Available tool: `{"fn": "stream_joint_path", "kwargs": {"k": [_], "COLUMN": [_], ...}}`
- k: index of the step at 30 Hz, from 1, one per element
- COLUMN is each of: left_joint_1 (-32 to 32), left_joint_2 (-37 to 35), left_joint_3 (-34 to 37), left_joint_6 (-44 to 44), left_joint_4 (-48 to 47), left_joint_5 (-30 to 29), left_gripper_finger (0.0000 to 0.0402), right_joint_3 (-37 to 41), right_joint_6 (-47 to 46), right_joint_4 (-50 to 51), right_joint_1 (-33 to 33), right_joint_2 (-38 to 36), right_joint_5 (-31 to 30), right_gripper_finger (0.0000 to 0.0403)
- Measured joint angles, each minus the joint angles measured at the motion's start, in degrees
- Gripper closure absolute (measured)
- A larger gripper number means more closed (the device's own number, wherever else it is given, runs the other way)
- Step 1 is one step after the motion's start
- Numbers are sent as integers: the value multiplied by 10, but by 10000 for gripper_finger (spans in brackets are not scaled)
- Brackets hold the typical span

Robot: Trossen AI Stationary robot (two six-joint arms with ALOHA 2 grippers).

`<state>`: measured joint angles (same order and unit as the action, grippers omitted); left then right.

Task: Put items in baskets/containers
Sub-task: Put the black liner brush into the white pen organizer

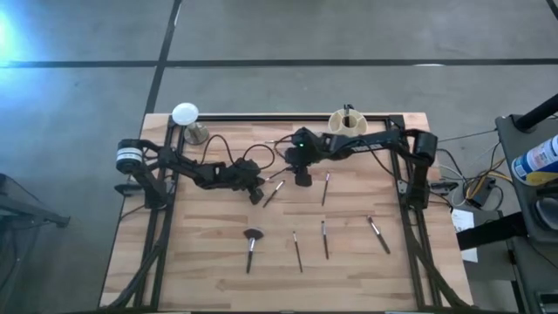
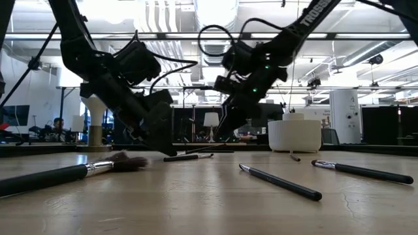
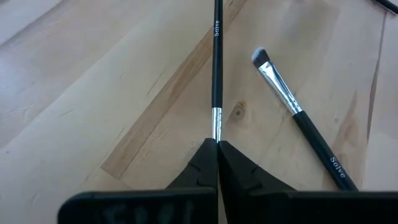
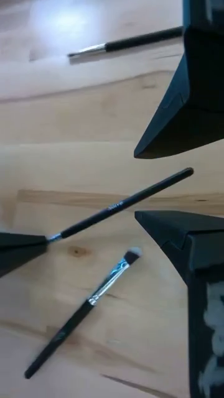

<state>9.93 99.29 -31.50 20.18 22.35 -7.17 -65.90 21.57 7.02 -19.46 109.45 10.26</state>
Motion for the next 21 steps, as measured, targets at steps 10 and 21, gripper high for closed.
{"fn": "stream_joint_path", "kwargs": {"k": [10,21], "left_joint_1": [0,0], "left_joint_2": [0,0], "left_joint_3": [0,0], "left_joint_6": [0,-1], "left_joint_4": [0,1], "left_joint_5": [1,2], "left_gripper_finger": [401,401], "right_joint_3": [-140,-188], "right_joint_6": [64,71], "right_joint_4": [143,184], "right_joint_1": [13,20], "right_joint_2": [94,134], "right_joint_5": [2,3], "right_gripper_finger": [263,308]}}
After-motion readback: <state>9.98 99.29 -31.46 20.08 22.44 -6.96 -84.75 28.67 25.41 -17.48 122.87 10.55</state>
